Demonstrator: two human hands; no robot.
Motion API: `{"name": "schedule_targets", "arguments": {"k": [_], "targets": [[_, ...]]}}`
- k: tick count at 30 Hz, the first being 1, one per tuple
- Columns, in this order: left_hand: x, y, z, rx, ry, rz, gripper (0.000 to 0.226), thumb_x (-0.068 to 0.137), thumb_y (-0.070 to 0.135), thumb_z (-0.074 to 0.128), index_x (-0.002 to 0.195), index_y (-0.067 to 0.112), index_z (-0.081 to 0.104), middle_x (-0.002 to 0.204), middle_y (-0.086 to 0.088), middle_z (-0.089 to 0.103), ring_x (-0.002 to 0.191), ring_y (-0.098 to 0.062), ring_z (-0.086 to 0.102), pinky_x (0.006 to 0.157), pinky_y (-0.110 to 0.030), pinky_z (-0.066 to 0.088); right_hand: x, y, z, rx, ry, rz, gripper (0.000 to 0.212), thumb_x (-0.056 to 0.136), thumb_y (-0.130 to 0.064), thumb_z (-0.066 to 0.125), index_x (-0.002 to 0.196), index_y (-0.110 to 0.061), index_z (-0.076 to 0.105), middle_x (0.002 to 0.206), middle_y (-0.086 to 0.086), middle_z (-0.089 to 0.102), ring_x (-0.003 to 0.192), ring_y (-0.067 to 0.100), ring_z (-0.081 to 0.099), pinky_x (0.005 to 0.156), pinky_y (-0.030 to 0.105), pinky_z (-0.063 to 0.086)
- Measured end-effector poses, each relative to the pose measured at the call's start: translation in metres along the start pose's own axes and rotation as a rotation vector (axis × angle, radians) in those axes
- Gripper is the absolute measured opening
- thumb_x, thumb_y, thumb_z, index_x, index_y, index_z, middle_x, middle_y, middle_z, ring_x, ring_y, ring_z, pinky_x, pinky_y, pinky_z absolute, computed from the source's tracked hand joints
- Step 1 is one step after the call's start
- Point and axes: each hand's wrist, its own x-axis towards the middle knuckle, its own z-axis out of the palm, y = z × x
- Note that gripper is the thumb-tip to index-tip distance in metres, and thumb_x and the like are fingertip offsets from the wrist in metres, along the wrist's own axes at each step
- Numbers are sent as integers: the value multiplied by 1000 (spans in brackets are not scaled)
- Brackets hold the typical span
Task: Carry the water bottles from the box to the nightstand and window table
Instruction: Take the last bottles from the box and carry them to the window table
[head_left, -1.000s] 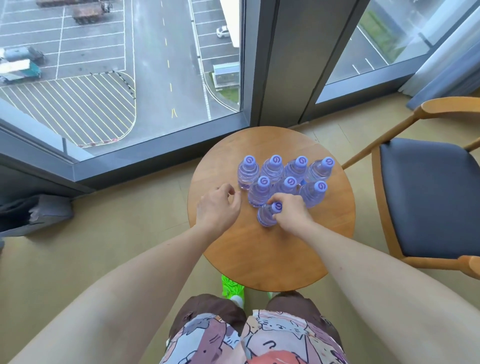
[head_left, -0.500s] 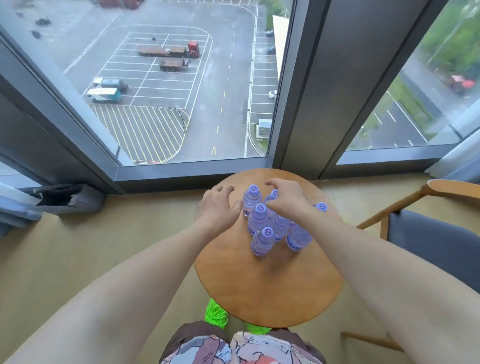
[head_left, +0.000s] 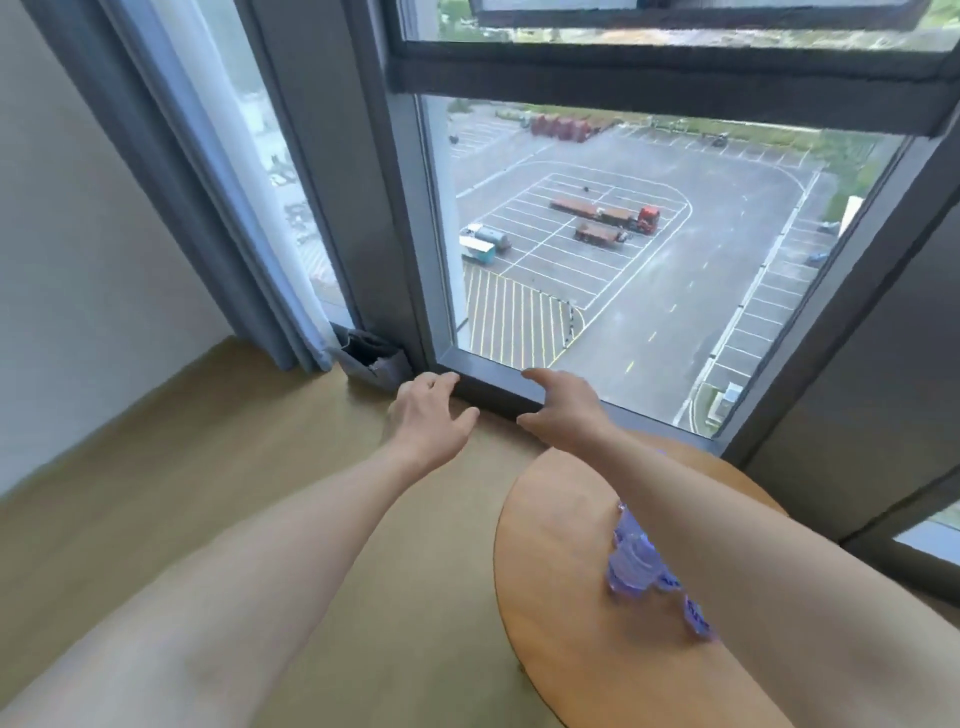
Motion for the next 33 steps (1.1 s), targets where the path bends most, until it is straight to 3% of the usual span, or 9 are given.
{"name": "schedule_targets", "arguments": {"k": [5, 12, 17, 20, 23, 25, 29, 33], "targets": [[-28, -54, -27, 84, 12, -46, 61, 95, 52, 58, 149, 24, 47, 148, -2, 50, 137, -27, 41, 110, -41, 39, -12, -35, 32, -38, -39, -30, 69, 84, -16, 68, 149, -28, 48, 138, 9, 57, 127, 30, 51, 93, 36, 46], [-59, -46, -12, 51, -116, 64, 63, 97, 48, 56, 152, 22, 42, 153, -3, 44, 141, -25, 35, 112, -40, 38, -72, -31, 57, -5, -41, 125, 69, 84, -16, 64, 150, -29, 45, 142, 7, 52, 133, 27, 46, 103, 39, 46], [-74, 3, 38, 21, -262, 240, 63, 97, 50, 57, 152, 23, 42, 152, -1, 45, 141, -24, 35, 110, -40, 38, -132, 46, 52, 2, 13, 389, 63, 84, -17, 65, 145, -25, 51, 137, 4, 59, 126, 27, 54, 95, 38, 50], [-77, 46, 76, 6, -334, 320, 62, 95, 49, 59, 150, 25, 45, 152, -1, 45, 141, -24, 35, 111, -39, 37, -158, 102, 39, -12, 9, 541, 45, 82, -24, 66, 127, -21, 61, 118, 5, 65, 116, 29, 60, 86, 38, 52], [-79, 90, 112, -10, -404, 370, 59, 93, 47, 63, 146, 24, 52, 152, -5, 47, 141, -27, 39, 112, -38, 36, -170, 151, 26, 10, 44, 635, 31, 84, -33, 65, 113, -22, 64, 112, 6, 68, 110, 30, 62, 85, 38, 51], [-78, 116, 135, -7, -461, 410, 56, 92, 46, 63, 143, 23, 54, 150, -7, 49, 137, -31, 44, 111, -40, 37, -172, 178, 19, 32, 100, 675, 27, 86, -27, 63, 112, -18, 66, 110, 11, 69, 109, 33, 63, 85, 39, 51], [-68, 151, 175, 29, -521, 468, 55, 97, 44, 57, 148, 22, 50, 149, -5, 49, 133, -32, 47, 107, -40, 38, -164, 223, 13, 18, 143, 764, 24, 89, -15, 56, 113, -11, 62, 111, 16, 64, 108, 38, 61, 74, 34, 44], [-52, 161, 200, 1, -530, 410, 52, 100, 36, 53, 150, 19, 49, 150, -6, 48, 138, -29, 42, 110, -39, 35, -145, 252, 24, 101, 82, 802, 19, 88, -10, 61, 105, -11, 53, 110, 16, 62, 104, 36, 59, 67, 29, 29]]}}
